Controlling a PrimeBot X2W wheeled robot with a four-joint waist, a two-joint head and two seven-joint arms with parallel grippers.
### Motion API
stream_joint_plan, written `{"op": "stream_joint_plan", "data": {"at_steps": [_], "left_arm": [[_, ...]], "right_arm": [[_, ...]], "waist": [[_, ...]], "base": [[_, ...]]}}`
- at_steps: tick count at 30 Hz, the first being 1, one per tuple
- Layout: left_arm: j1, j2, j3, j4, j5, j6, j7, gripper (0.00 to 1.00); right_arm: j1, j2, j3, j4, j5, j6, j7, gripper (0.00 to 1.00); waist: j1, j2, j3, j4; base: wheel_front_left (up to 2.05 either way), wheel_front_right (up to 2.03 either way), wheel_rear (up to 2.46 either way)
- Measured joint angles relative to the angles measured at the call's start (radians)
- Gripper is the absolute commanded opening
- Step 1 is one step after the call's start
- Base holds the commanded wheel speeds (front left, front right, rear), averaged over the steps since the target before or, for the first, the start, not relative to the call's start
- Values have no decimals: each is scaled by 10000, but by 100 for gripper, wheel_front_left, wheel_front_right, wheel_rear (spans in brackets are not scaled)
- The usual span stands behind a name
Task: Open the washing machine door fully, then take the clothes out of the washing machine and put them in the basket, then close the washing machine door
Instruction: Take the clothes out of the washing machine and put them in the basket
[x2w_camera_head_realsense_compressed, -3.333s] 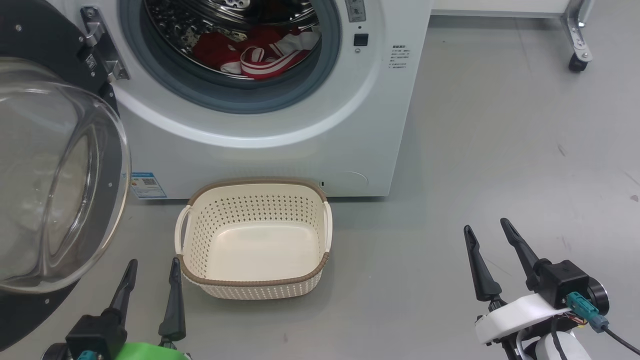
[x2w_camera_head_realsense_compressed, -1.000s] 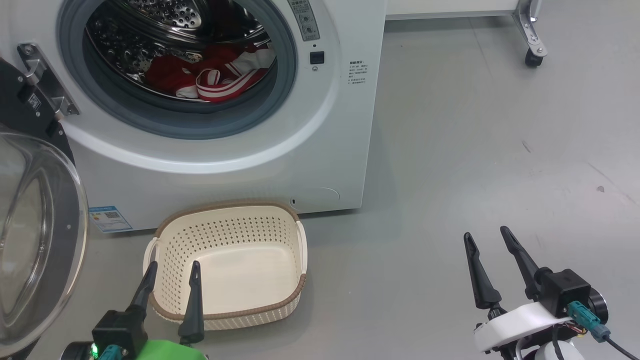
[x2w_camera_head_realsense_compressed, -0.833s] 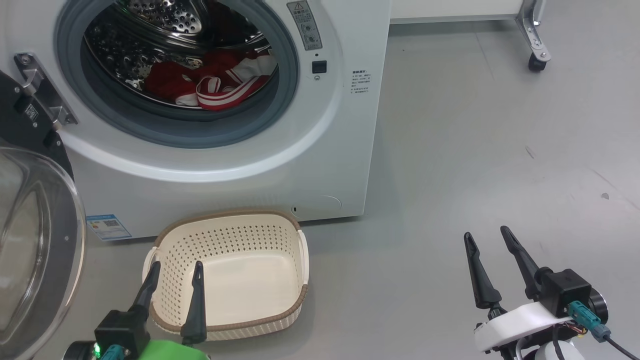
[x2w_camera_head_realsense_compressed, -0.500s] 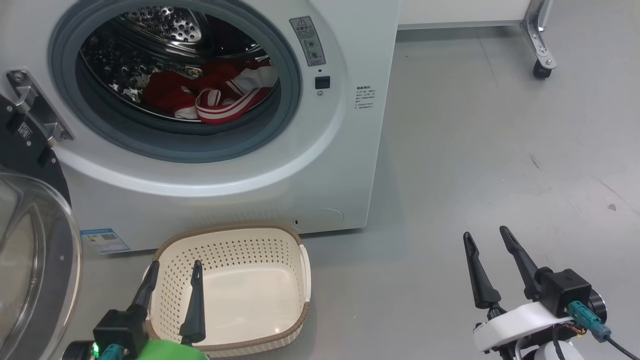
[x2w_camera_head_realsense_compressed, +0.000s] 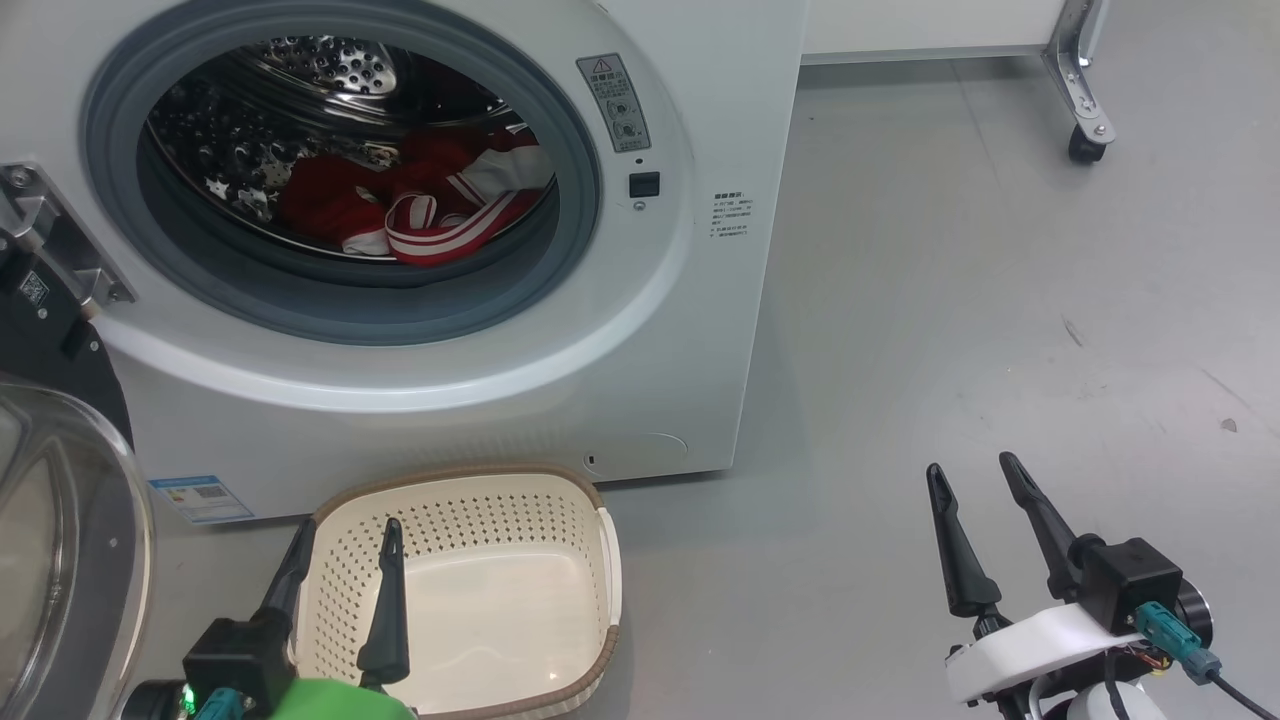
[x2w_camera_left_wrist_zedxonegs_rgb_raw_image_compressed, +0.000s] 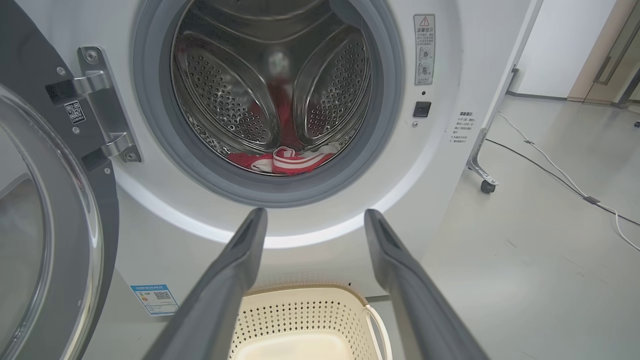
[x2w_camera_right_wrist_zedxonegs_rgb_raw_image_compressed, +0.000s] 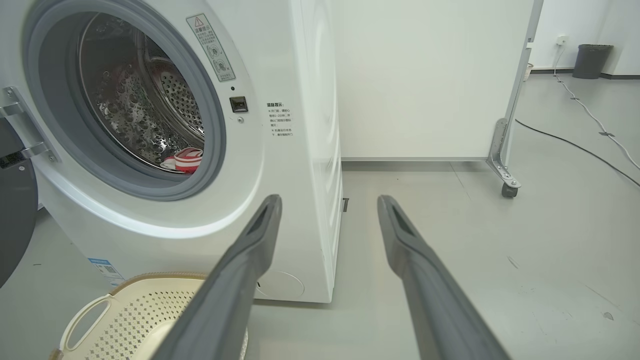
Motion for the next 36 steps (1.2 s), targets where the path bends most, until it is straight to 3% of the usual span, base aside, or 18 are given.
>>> {"op": "stream_joint_plan", "data": {"at_steps": [24,36], "left_arm": [[-76,-2,-286,63,2,-29,88,100],[-1924,-25,-499,838,-305,-374,604,100]], "right_arm": [[-7,2,102,-142,-2,0,0,100],[-390,0,205,-527,-38,19,0,100]], "waist": [[0,0,384,-5],[0,0,1516,-180]], "base": [[0,0,0],[0,0,0]]}}
